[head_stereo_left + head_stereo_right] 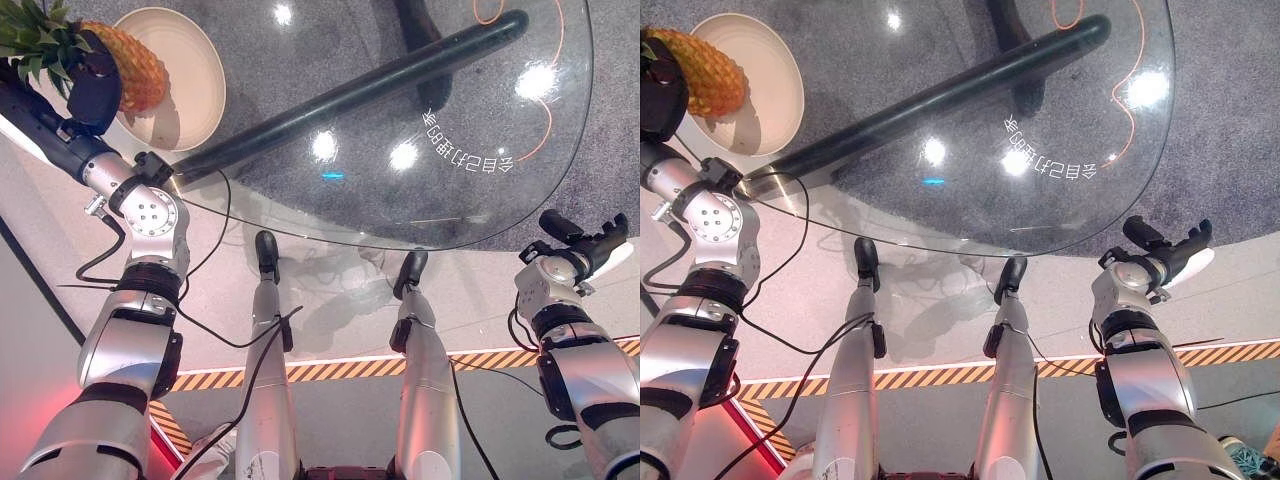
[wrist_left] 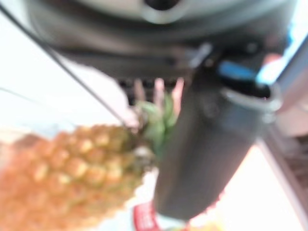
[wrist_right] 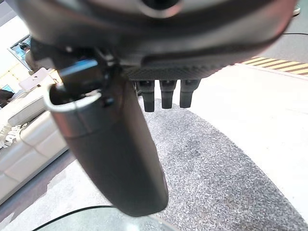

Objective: Pick up the fruit to the plate

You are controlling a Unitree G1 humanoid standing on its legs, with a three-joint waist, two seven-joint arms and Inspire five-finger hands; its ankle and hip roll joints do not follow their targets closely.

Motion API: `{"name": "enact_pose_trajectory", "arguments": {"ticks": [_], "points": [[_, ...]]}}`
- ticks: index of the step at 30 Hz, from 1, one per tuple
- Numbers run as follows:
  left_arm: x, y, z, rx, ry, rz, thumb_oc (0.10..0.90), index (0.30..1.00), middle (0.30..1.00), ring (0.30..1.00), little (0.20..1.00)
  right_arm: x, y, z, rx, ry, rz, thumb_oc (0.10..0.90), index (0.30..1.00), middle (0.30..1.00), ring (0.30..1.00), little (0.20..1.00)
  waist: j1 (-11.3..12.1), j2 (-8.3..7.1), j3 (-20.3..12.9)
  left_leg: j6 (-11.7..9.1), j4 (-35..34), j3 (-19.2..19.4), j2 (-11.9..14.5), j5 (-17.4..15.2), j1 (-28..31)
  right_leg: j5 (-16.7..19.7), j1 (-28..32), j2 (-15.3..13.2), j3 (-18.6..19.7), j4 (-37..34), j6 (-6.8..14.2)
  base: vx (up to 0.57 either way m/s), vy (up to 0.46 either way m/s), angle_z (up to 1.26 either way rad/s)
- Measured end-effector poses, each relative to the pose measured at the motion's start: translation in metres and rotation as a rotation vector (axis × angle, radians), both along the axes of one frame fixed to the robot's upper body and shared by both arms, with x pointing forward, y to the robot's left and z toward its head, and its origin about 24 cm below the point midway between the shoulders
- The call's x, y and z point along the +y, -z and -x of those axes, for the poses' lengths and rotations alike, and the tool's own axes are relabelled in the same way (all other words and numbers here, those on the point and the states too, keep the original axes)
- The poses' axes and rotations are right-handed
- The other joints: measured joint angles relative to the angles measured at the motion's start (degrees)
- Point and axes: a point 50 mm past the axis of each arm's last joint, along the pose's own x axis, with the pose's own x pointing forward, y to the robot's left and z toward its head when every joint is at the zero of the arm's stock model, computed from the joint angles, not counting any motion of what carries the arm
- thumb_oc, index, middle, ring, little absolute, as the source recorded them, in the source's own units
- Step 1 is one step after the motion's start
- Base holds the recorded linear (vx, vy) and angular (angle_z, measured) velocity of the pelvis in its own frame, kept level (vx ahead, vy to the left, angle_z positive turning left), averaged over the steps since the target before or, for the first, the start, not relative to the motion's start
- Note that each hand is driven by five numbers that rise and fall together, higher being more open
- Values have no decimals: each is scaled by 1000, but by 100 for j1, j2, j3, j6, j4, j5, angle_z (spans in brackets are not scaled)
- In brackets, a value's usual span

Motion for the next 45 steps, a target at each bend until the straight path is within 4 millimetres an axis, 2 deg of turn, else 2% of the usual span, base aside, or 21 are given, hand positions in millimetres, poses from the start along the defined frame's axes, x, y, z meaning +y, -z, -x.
{"name": "enact_pose_trajectory", "arguments": {"ticks": [12,26,33,45], "points": [[0,7,0,3,121,-6,800,900,900,900,900,0,1,1,3,1,-1,800,900,900,900,900,61,2,1,1,-3,-1,-11,-1,-2,-10,0,-12,-8,1,11,0,0,0],[-1,14,0,9,170,-11,800,900,900,900,900,-3,5,4,13,15,2,800,900,900,900,900,136,4,1,19,-11,-41,-71,-12,-14,-35,5,-75,-31,2,45,0,0,0],[-2,24,1,36,186,-13,800,900,900,900,900,-4,6,5,15,18,1,800,900,900,900,900,147,8,0,21,-19,-41,-76,-14,-20,-48,8,-84,-51,4,49,0,0,0],[-6,22,1,23,209,-25,800,900,900,900,900,-4,6,6,19,44,-1,800,900,900,900,900,154,12,1,21,-33,-62,-91,-14,-48,-69,9,-108,-117,6,52,0,0,0]]}}
